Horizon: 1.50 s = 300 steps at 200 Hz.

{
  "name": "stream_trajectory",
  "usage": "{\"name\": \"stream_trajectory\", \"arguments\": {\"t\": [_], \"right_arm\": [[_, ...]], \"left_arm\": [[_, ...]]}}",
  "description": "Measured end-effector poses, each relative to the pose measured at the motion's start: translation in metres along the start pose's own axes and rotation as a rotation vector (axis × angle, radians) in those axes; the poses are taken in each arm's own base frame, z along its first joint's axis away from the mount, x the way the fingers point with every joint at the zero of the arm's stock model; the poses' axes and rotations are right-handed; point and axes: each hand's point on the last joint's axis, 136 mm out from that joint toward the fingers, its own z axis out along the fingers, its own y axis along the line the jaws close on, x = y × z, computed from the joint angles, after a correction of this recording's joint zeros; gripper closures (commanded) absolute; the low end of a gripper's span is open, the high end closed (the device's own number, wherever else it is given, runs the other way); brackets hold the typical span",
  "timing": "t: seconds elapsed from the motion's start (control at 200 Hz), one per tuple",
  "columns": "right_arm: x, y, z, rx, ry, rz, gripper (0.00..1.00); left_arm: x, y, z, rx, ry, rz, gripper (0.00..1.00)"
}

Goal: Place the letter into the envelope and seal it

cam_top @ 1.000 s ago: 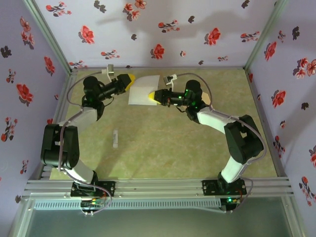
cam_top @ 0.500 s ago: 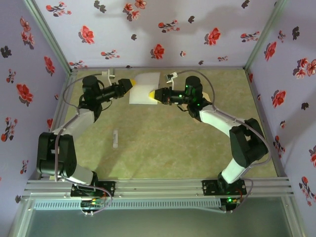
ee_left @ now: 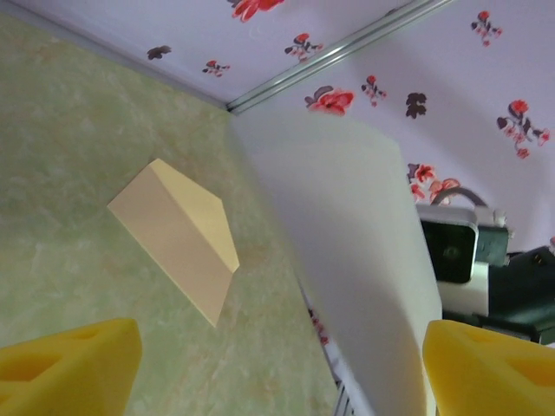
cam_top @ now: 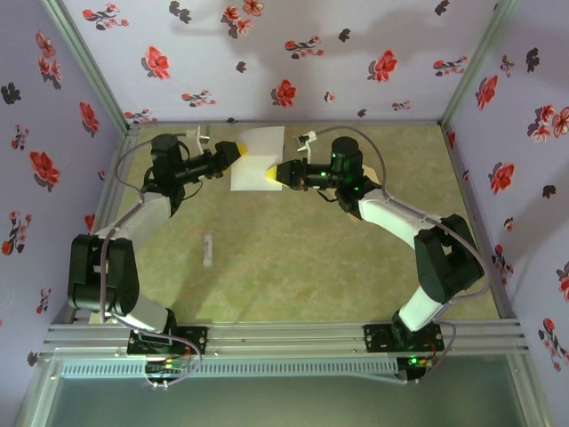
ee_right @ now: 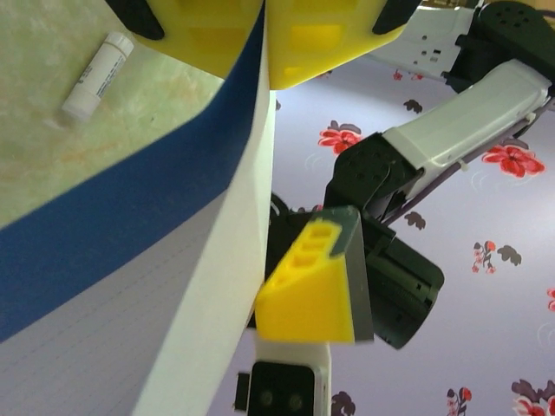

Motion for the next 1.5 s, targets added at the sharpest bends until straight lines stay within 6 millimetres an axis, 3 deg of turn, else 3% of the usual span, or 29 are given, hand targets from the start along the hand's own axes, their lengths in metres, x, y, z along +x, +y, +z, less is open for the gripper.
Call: {"name": "stream_trajectory", "arguments": {"t": [0.205,0.305,0.36,0.475,0.645,0.72,0.805,0.905,1.055,1.32,1.5], "right_arm": [[0.008,0.000,0.002,-0.005,0.034,0.008,1.00],[0.011,-0.002,0.002,0.003,0.044,0.016,1.00],[0.012,-0.004,0.002,0.007,0.049,0.018,1.00],[0.016,-0.008,0.002,0.019,0.060,0.018,1.00],[0.019,-0.013,0.002,0.036,0.071,0.021,1.00],[0.020,-0.014,0.001,0.039,0.073,0.018,0.99],[0.019,-0.015,0.001,0.043,0.070,0.021,0.86],[0.016,-0.015,0.000,0.048,0.055,0.035,0.55],[0.005,-0.017,-0.003,0.041,-0.017,0.037,0.25],[-0.011,-0.046,-0.015,0.120,-0.175,0.128,0.16],[-0.007,-0.065,-0.022,0.170,-0.271,0.174,0.01]], "left_arm": [[-0.014,-0.005,0.007,0.040,-0.016,-0.011,0.19],[-0.016,-0.007,0.008,0.048,-0.019,-0.018,0.28],[-0.018,-0.009,0.008,0.053,-0.020,-0.021,0.39],[-0.020,-0.013,0.008,0.065,-0.025,-0.014,0.72],[-0.021,-0.016,0.008,0.074,-0.025,0.002,1.00],[-0.021,-0.016,0.008,0.075,-0.027,0.002,1.00],[-0.022,-0.016,0.008,0.074,-0.030,0.003,1.00],[-0.026,-0.014,0.007,0.061,-0.053,0.004,1.00],[-0.039,-0.015,0.002,0.020,-0.131,0.007,1.00],[-0.071,-0.037,-0.024,-0.054,-0.335,0.035,1.00],[-0.086,-0.035,-0.039,-0.118,-0.443,-0.008,1.00]]}}
